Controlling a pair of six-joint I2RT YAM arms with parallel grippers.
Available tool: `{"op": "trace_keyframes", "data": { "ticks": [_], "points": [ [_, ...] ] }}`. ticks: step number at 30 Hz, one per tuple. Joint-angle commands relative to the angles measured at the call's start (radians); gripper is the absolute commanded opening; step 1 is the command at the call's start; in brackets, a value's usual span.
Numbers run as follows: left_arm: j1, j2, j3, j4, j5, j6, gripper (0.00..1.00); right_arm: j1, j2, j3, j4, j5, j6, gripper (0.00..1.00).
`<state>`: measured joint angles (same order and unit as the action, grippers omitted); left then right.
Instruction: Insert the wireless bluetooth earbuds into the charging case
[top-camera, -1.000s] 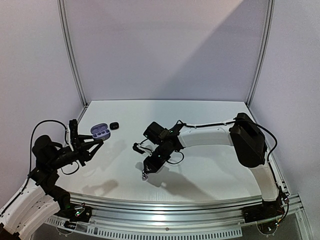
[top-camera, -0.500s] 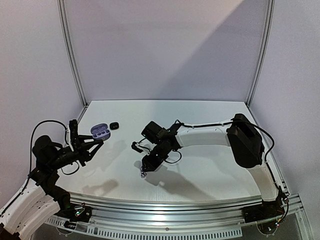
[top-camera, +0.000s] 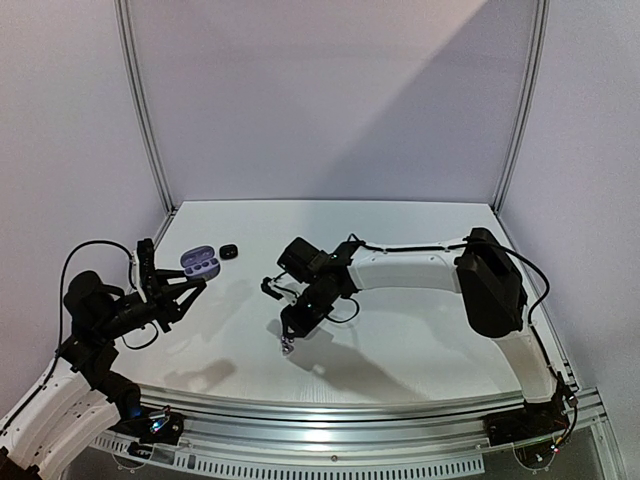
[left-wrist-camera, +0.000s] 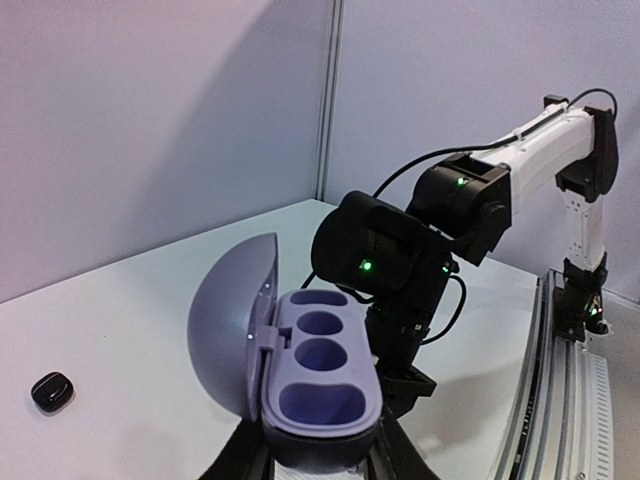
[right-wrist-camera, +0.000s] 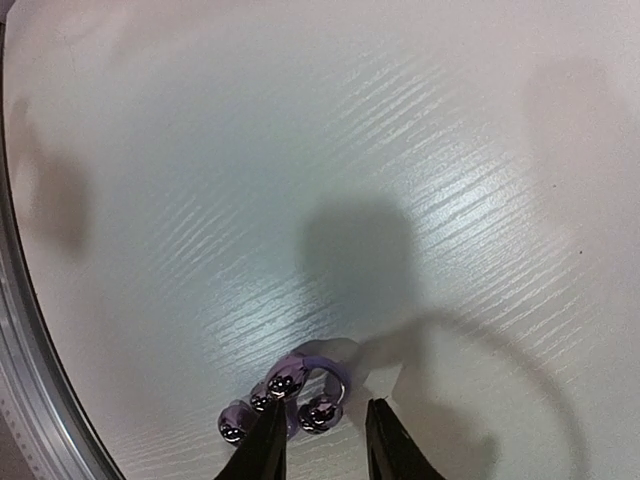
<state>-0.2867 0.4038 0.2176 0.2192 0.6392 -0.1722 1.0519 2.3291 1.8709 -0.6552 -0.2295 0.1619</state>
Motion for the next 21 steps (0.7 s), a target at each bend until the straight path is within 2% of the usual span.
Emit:
{"op": "trace_keyframes", "data": {
  "ticks": [1,21],
  "points": [
    [0.012,-0.003,-0.014,0.010,-0.004,0.005,0.00,0.007,0.033,0.022,-0.022,0.006,0.027,0.28],
    [0.012,-0.007,-0.015,0.012,-0.004,0.002,0.00,0.019,0.070,0.036,-0.023,0.006,0.083,0.28]
  ]
}}
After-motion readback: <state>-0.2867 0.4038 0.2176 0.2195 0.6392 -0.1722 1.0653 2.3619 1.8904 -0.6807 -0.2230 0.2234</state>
